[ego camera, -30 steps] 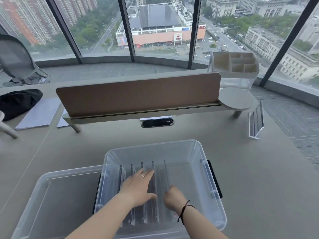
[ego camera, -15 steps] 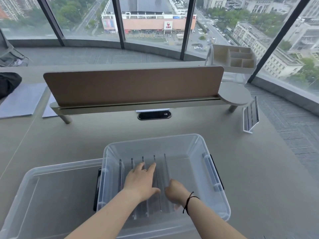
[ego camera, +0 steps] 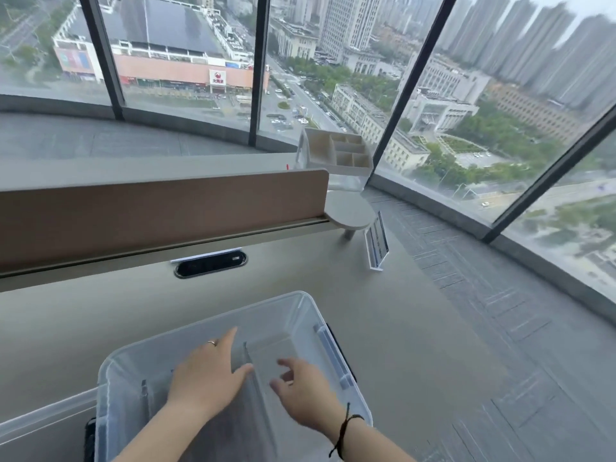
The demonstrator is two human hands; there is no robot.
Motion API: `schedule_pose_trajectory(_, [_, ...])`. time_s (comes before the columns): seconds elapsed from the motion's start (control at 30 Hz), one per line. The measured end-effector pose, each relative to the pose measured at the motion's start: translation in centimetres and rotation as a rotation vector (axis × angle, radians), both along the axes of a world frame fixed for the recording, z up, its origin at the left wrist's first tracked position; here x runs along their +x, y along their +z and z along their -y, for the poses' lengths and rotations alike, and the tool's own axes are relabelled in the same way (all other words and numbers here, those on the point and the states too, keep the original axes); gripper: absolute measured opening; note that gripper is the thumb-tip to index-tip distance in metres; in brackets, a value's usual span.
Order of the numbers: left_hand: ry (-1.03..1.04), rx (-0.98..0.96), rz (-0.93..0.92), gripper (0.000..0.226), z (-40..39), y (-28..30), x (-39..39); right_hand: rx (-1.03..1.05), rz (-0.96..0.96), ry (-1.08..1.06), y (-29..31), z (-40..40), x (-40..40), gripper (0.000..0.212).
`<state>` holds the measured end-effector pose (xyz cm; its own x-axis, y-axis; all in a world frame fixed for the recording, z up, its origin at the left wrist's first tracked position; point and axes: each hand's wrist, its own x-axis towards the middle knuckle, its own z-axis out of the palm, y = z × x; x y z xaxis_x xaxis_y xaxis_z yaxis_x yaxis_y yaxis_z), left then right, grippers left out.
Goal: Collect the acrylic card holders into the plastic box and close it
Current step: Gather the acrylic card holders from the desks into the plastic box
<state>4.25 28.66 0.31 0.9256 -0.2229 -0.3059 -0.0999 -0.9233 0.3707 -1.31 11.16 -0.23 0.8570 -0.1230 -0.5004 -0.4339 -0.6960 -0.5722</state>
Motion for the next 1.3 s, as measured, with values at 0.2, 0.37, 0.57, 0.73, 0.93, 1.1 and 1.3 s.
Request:
schedule_pose_trajectory(0.2, [-0.035,-0.063,0.109,0.059,6.3,4.7,5.6,0.154,0.113,-0.319,3.8,12.0,4.2,0.013])
schedule_pose_trajectory(0.37, [-0.110,0.020,0.163,0.062,14.4,5.5,10.1,-0.064,0.166,-0.405,2.0,23.7,11.3,0.033])
schedule_pose_trajectory(0.57, [-0.205,0.136,0.177,0.064,26.4,3.8,14.8,-0.287,0.188,-0.368,-1.1,35.2,22.4,0.041])
schedule_pose_trajectory(0.73, [-0.222,0.163,0.192,0.057,33.4,2.4,18.6,-0.231,0.072,-0.367,-5.9,40.1,29.2,0.048])
schedule_pose_trajectory(0.93, [-0.285,0.171,0.139,0.055,37.5,0.7,22.2,-0.249,0.033,-0.090,-8.6,43.6,32.1,0.020])
schedule_pose_trajectory(1.1, [-0.340,0.121,0.151,0.058,41.9,-1.2,25.3,-0.344,-0.027,0.117,-8.4,49.1,32.7,0.012])
schedule_pose_trajectory(1.3, [-0.411,0.150,0.069,0.068,47.2,-4.8,27.4,-0.435,-0.069,0.377,-8.7,53.3,31.6,0.016])
